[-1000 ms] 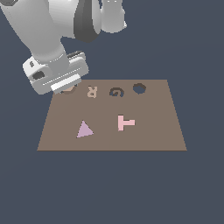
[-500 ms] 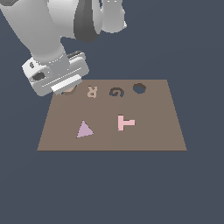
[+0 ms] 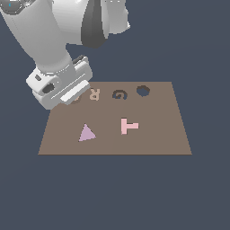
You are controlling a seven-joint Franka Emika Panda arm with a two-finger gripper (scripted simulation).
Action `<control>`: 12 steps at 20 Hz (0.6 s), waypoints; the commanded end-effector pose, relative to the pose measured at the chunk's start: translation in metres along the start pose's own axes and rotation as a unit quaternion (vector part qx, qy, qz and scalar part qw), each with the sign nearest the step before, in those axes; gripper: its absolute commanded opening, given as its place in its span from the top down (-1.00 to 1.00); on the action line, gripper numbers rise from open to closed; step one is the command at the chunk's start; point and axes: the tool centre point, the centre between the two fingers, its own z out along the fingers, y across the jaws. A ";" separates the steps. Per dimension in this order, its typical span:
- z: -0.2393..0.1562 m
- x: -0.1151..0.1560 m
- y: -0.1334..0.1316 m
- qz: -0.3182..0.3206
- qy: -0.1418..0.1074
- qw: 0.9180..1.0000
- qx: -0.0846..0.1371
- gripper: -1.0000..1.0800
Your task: Insert a designated object into the corresponding slot on a board.
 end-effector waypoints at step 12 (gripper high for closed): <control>-0.003 0.101 -0.012 -0.307 0.000 0.952 -0.001 1.00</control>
